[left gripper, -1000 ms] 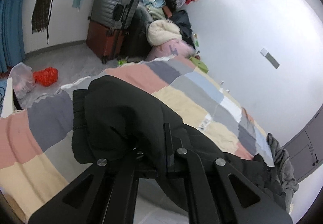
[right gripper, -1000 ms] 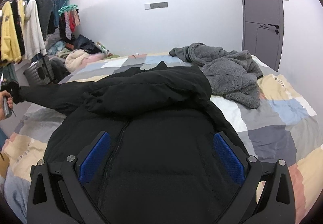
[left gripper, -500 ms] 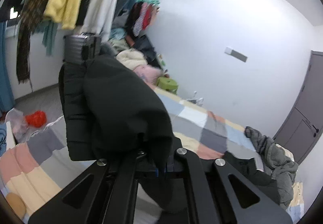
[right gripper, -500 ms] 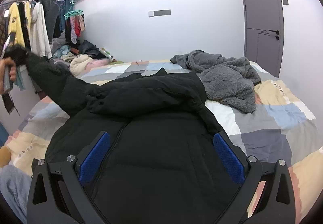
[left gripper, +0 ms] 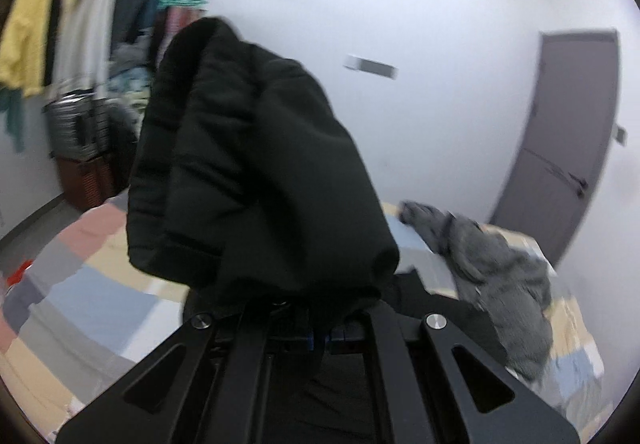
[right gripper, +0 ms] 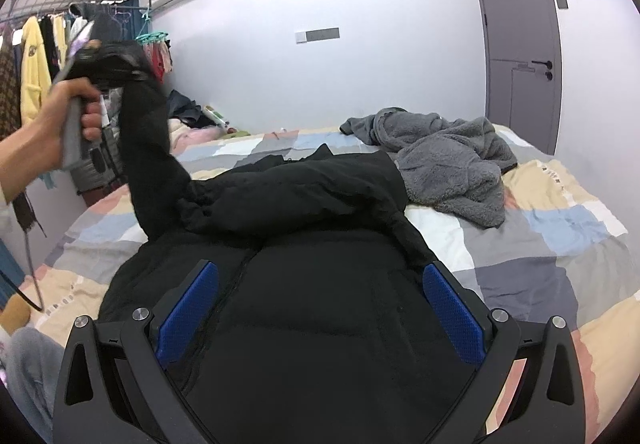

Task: Fold large clothes
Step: 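Lift the sleeve with the left tool and fold it over the jacket body, then open the left tool to release the sleeve and pull back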

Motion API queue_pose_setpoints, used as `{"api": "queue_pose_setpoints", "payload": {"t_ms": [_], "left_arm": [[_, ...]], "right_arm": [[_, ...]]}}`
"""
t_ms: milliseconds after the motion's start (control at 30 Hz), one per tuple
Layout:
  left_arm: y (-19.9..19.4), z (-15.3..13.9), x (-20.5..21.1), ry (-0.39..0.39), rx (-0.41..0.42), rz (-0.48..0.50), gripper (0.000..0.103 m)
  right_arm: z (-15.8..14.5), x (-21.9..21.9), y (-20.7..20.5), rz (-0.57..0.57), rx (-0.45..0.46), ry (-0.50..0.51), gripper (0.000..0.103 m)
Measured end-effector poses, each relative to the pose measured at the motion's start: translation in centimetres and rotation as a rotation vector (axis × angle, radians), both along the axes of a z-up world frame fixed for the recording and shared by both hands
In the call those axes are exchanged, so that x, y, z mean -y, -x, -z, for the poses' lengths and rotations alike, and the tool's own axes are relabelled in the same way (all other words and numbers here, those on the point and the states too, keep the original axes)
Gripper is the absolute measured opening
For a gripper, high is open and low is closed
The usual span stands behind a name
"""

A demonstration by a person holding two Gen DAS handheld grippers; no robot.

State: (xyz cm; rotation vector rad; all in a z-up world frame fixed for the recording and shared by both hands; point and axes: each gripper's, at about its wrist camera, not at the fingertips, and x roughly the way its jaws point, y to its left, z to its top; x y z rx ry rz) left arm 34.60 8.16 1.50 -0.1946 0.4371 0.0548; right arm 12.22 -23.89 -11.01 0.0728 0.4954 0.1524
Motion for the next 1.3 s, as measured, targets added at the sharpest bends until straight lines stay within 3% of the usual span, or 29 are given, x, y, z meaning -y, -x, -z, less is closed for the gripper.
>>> {"api": "queue_pose_setpoints", "payload": {"t_ms": [200, 333, 533, 833, 1067, 1167, 1233, 1300], "left_arm": [[-1.7, 2.2, 6.6, -0.006, -0.047, 0.106, 0.002], [-2.9, 5.2, 9.0, 0.022, -0.092, 0.155, 0.002], [-4.3, 9.8, 14.3, -0.005, -0.164, 0.212, 0.002], [-6.7, 16.9, 18.0, 0.012, -0.294, 0.236, 0.003], [-6.5, 17.2, 19.5, -0.065, -0.313, 0.231, 0.003], [-5.9, 16.3, 19.7, -0.048, -0.318, 0.211, 0.011], [-5.7, 16.0, 19.4, -0.018, -0.326, 0.206, 0.027], [-4.9, 15.4, 19.0, -0.017, -0.302, 0.202, 0.060]], "right_arm": [[0.0, 1.3, 0.1, 0.014, -0.001, -0.030, 0.103], [0.1, 2.9, 0.1, 0.039, 0.003, -0.062, 0.103], [0.5, 5.5, -0.2, 0.070, -0.018, -0.096, 0.103], [1.5, 6.9, -0.8, 0.051, -0.057, -0.146, 0.103], [2.7, 6.3, -1.8, -0.006, -0.101, -0.143, 0.103], [2.7, 6.4, -1.7, -0.009, -0.104, -0.148, 0.103], [2.7, 6.5, -1.6, -0.008, -0.103, -0.154, 0.103], [2.5, 6.5, -1.3, -0.007, -0.089, -0.153, 0.103]]}}
